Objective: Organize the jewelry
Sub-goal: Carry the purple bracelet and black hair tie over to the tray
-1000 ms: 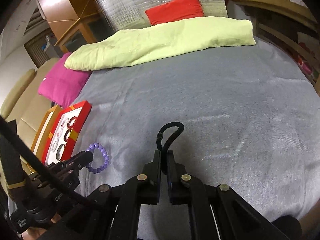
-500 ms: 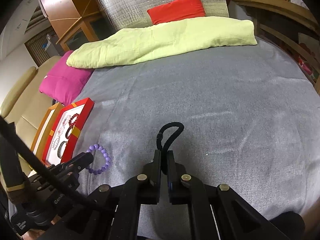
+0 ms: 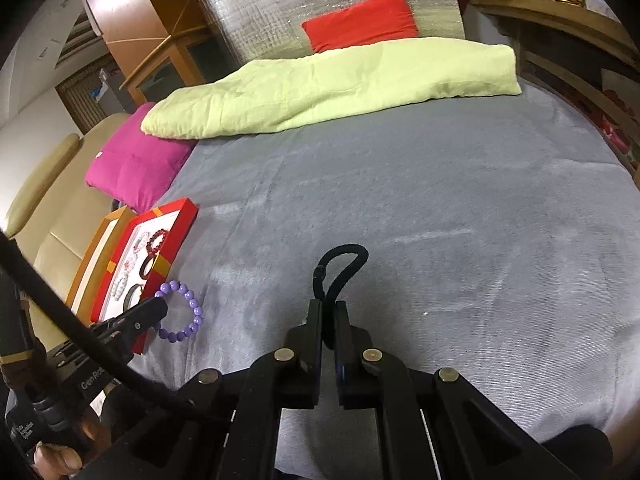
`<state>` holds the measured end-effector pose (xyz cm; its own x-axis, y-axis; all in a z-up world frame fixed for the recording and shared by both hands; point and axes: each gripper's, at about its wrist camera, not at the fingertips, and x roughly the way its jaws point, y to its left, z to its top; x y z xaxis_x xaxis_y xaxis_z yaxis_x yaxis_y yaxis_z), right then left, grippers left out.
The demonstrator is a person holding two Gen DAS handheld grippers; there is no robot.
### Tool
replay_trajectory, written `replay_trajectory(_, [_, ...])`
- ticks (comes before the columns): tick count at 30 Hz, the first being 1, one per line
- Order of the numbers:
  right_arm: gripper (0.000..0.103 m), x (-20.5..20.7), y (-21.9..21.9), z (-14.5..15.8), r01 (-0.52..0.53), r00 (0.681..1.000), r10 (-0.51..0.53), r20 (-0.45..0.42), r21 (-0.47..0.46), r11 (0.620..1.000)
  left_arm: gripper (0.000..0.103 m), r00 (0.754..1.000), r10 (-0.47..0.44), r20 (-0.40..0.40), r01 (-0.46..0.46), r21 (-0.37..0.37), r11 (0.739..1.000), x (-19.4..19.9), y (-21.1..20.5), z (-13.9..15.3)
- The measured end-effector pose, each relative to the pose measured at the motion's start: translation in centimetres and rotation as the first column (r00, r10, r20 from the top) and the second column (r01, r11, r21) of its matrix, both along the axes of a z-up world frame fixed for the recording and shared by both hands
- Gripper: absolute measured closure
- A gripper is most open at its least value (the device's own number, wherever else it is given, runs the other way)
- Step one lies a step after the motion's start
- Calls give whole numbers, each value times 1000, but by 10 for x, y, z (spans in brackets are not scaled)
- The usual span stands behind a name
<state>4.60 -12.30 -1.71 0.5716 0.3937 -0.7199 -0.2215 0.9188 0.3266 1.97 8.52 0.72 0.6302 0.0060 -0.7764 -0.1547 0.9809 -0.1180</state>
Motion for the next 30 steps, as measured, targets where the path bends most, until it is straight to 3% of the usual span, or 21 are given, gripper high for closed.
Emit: replay_trajectory(30, [97,3,23,4,-49,999,49,4,-42,998,94,1000,24,8,-24,-30,999,-6,15,3])
